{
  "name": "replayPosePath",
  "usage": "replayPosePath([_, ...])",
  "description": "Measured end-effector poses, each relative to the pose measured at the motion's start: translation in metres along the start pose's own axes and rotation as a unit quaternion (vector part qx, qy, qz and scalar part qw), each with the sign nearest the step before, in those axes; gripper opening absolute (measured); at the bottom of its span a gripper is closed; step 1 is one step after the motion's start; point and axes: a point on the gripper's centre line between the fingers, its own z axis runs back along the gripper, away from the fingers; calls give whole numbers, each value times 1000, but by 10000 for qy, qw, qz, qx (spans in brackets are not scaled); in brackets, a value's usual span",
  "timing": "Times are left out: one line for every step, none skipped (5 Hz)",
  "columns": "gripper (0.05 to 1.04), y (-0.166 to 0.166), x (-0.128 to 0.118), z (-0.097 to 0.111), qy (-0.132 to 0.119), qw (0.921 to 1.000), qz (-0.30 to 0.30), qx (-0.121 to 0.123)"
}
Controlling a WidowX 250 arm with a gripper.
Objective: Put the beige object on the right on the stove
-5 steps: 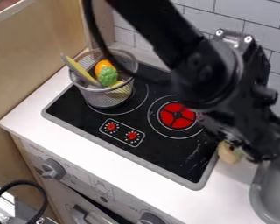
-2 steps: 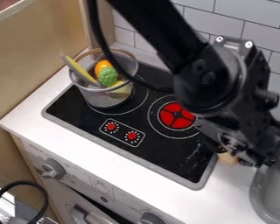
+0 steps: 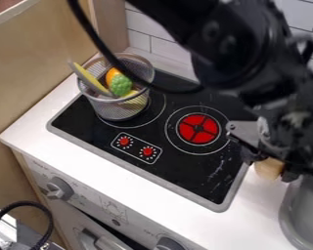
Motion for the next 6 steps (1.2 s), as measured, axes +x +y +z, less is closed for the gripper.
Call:
replayPosePath([629,1,16,10,199,9998,28,-9])
replayPosePath([628,17,27,22,82,9991,-406,-10])
replayPosePath([628,45,25,13,24,9964,-843,88])
replayPosePath([627,77,25,10,-64,9930,-1154,243])
replayPosePath([628,97,11,4,-195,9908,-1295,329])
replayPosePath([628,105,2,-3,-442,9895,-1346,279])
